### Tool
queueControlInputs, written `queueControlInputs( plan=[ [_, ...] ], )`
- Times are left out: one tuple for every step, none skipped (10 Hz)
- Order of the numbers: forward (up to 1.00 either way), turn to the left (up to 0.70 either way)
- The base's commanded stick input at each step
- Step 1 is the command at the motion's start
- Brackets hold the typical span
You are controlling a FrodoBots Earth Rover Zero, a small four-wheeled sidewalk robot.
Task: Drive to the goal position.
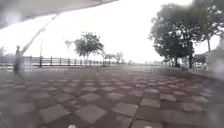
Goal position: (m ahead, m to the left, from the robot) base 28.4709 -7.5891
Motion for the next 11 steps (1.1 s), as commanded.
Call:
queueControlInputs(
  plan=[
    [0.70,0.00],
    [0.70,0.00],
    [0.70,0.00],
    [0.70,0.00],
    [0.70,0.00],
    [0.70,0.00],
    [0.70,0.00],
    [0.70,0.00],
    [0.70,0.00],
    [0.70,0.00],
    [0.70,0.00]
  ],
)
